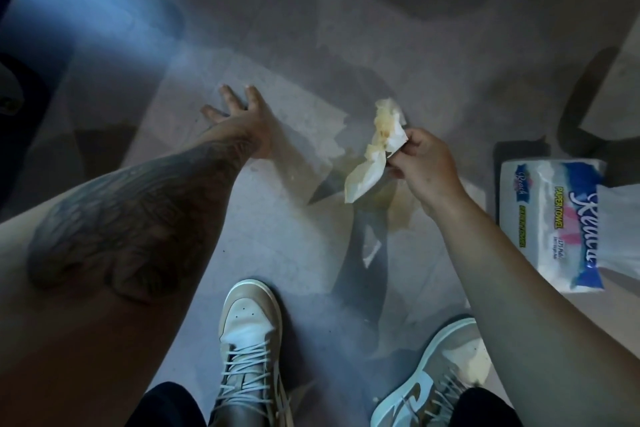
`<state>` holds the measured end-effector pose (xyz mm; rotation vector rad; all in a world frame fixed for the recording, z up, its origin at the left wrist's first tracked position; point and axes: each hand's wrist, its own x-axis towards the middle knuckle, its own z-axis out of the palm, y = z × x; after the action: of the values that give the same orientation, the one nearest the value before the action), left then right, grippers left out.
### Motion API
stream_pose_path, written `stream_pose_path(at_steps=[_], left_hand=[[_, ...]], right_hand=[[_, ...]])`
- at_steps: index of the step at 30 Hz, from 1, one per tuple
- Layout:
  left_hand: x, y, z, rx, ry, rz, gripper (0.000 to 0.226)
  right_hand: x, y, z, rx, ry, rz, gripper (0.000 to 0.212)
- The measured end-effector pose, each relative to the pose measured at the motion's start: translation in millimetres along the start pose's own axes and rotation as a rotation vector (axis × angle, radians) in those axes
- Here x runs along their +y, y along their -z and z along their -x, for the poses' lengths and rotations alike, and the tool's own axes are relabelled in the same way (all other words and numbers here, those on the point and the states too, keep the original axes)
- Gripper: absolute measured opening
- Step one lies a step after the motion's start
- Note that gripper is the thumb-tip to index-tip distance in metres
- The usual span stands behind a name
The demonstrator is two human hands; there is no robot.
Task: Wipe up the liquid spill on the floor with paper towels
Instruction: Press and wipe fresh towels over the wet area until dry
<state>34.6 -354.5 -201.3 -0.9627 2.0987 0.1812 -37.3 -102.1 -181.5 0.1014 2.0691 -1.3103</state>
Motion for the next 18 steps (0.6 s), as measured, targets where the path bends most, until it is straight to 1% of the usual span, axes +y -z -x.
stream_pose_path(at_steps=[1, 2, 4, 6, 8, 10, 12, 14, 16, 18], left_hand=[[1, 2, 0, -0.058, 0.028, 0.011, 0.073], [3, 4, -2, -0.06, 0.035, 0.027, 0.073], [2, 3, -7, -0.043, 0.019, 0.042, 0.077], [-1, -3, -12, -0.032, -0.001, 0.051, 0.082], [-3, -8, -15, 0.003, -0.05, 0.08, 0.093], [-4, -13, -17, 0.08, -0.122, 0.119, 0.105], [-4, -14, -17, 0.099, -0.139, 0.133, 0.107], [-4, -14, -18, 0.093, -0.136, 0.148, 0.107], [-5, -15, -23, 0.098, -0.145, 0.149, 0.108], [-6, -17, -26, 0.105, -0.148, 0.132, 0.112]], right_hand=[[11, 0, -1, 0.026, -0.021, 0.023, 0.023], [24, 1, -3, 0.057, -0.022, 0.108, 0.023], [47, 6, -3, 0.092, 0.012, 0.366, 0.027], [59, 15, 3, 0.091, 0.078, 0.556, 0.041], [63, 21, 8, 0.058, 0.165, 0.698, 0.057], [59, 21, 12, 0.043, 0.279, 0.797, 0.066], [49, 15, 13, 0.038, 0.38, 0.789, 0.067], [40, 2, 10, -0.012, 0.482, 0.819, 0.064], [36, -13, 5, -0.107, 0.547, 0.977, 0.067], [38, -23, -3, -0.191, 0.55, 1.137, 0.068]])
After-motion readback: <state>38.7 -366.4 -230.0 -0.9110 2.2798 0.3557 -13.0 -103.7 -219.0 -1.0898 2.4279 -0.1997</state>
